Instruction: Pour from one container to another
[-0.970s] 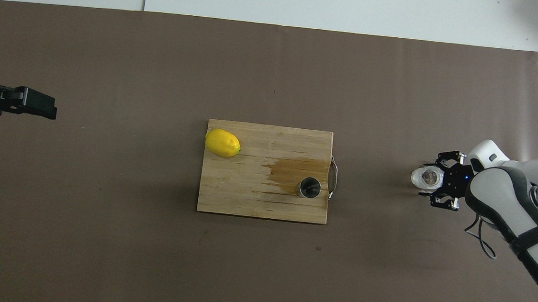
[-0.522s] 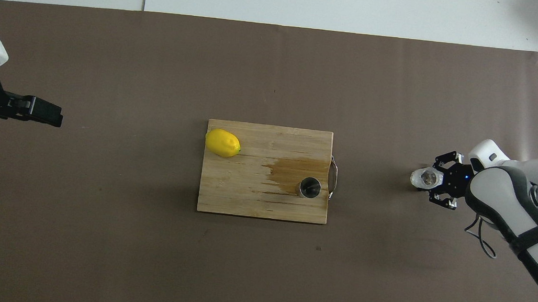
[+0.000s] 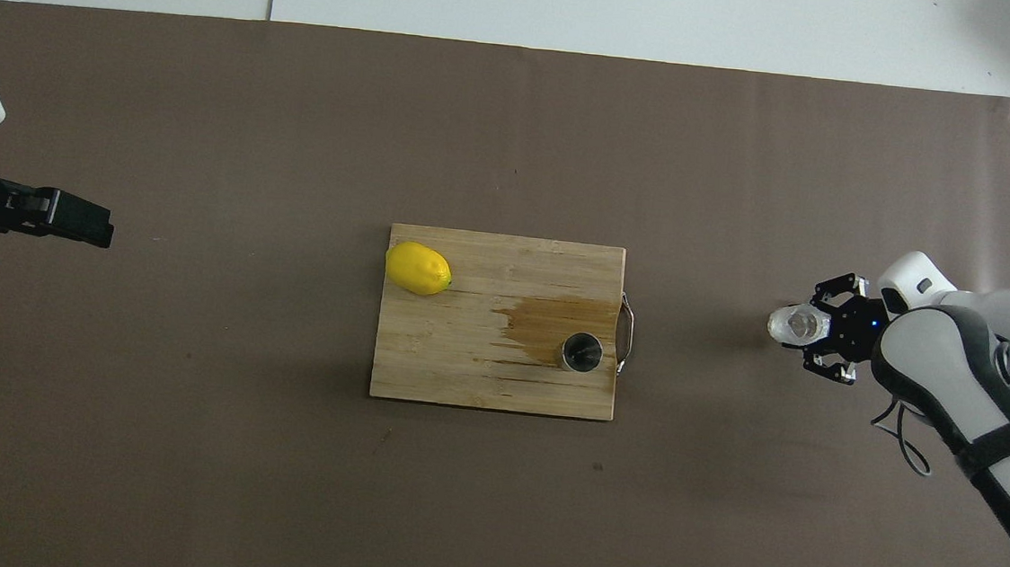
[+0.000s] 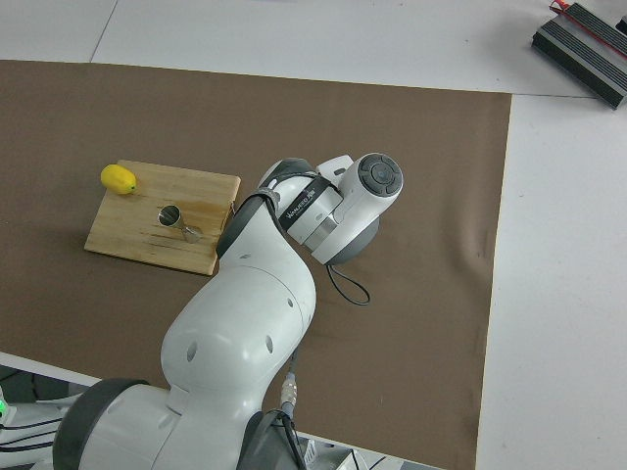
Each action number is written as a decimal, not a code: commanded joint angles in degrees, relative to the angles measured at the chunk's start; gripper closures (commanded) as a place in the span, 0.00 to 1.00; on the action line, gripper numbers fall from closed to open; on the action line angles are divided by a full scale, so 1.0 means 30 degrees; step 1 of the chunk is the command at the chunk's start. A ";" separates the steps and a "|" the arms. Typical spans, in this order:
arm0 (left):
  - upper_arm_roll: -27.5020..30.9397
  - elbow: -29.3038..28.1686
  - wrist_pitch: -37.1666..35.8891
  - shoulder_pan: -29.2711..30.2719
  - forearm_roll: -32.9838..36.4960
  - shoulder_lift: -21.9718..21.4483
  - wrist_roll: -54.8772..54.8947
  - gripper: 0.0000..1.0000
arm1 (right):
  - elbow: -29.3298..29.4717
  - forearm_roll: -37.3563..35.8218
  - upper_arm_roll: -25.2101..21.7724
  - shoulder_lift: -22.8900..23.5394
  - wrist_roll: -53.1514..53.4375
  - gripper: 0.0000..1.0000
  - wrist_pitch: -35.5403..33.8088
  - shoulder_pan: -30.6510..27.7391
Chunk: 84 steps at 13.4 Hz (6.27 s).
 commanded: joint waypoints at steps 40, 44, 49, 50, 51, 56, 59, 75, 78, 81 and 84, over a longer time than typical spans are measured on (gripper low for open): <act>-0.0220 0.0713 -0.0052 0.0301 -0.0123 0.0202 -0.1062 0.00 | 0.4002 -0.9935 0.0943 -0.2622 1.4432 0.70 -0.4372 0.9454; -0.0220 0.0684 -0.0140 0.0272 -0.0123 0.0173 -0.1091 0.00 | 0.3973 -1.2804 0.0943 -0.2650 1.5606 0.70 -0.4489 1.0305; -0.0162 0.0683 -0.0374 0.0506 -0.0123 0.0173 -0.1325 0.00 | 0.3973 -1.5730 0.1001 -0.2299 1.6833 0.70 -0.4577 1.1359; -0.0161 0.0683 -0.0374 0.0535 -0.0123 0.0173 -0.1326 0.00 | 0.3973 -1.6233 0.1002 -0.2299 1.6925 0.70 -0.4635 1.1535; -0.0161 0.0683 -0.0374 0.0506 -0.0123 0.0173 -0.1326 0.00 | 0.3973 -1.6499 0.1002 -0.2328 1.6926 0.70 -0.4694 1.1566; -0.0161 0.0683 -0.0374 0.0506 -0.0123 0.0173 -0.1326 0.00 | 0.3739 -1.9512 0.1031 -0.2474 1.7188 0.71 -0.5045 1.2533; -0.0161 0.0683 -0.0374 0.0506 -0.0123 0.0144 -0.1326 0.00 | 0.3331 -2.0861 0.1031 -0.2766 1.7248 0.73 -0.5075 1.2709; -0.0161 0.0683 -0.0374 0.0506 -0.0123 0.0173 -0.1326 0.00 | 0.1777 -2.4293 0.1060 -0.3060 1.7570 0.73 -0.4695 1.3647; -0.0161 0.0683 -0.0374 0.0506 -0.0123 0.0173 -0.1326 0.00 | 0.1863 -2.4615 0.1060 -0.3031 1.7746 0.73 -0.4899 1.3852; -0.0161 0.0683 -0.0374 0.0506 -0.0123 0.0173 -0.1326 0.00 | 0.2010 -2.4881 0.1031 -0.3031 1.8097 0.73 -0.5367 1.4057; -0.0161 0.0683 -0.0374 0.0506 -0.0123 0.0173 -0.1326 0.00 | 0.2448 -2.5116 0.1060 -0.2973 1.8127 0.73 -0.6185 1.4289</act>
